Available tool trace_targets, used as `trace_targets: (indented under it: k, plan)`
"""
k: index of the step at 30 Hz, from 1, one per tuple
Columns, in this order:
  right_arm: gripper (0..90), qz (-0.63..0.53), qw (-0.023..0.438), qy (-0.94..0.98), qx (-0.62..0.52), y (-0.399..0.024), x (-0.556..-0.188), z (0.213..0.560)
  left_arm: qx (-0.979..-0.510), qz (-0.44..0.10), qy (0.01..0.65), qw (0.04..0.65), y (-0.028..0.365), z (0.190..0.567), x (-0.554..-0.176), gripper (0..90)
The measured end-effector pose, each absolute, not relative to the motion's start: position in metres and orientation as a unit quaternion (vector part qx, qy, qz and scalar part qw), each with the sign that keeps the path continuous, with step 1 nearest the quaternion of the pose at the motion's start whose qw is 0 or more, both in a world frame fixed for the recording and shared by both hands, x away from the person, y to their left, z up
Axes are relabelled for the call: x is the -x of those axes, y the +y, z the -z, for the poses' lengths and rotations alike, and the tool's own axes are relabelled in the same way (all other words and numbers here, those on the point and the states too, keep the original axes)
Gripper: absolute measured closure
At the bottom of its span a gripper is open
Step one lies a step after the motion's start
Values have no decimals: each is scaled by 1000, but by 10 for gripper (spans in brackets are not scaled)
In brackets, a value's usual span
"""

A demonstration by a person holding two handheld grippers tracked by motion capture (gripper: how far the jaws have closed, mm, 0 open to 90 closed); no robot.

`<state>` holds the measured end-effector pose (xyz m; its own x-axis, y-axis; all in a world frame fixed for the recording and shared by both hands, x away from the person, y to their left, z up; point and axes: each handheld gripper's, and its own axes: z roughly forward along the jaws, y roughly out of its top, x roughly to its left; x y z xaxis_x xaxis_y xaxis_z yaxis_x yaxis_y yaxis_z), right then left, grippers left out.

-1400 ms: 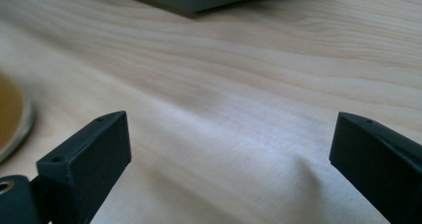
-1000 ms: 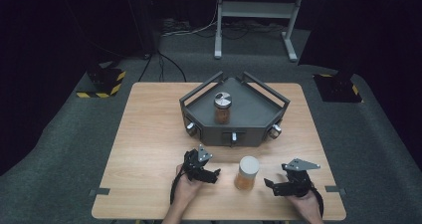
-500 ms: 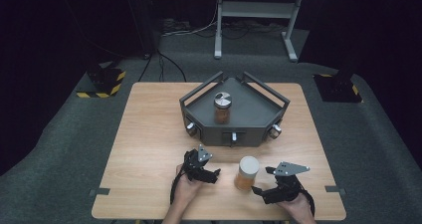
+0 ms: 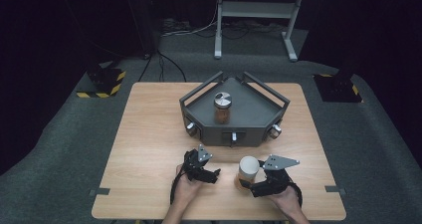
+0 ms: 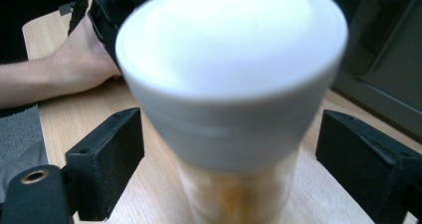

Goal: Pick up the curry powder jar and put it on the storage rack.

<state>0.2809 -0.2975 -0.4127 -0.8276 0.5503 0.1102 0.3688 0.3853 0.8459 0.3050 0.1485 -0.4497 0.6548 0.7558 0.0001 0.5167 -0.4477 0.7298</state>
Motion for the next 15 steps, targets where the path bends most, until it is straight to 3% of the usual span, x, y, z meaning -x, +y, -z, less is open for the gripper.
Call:
trace_targets:
  k: [15]
  plan:
    - [230, -485, 101, 824, -276, -294, -284, 415, -835, -165, 381, 362, 148, 450, -305, 67]
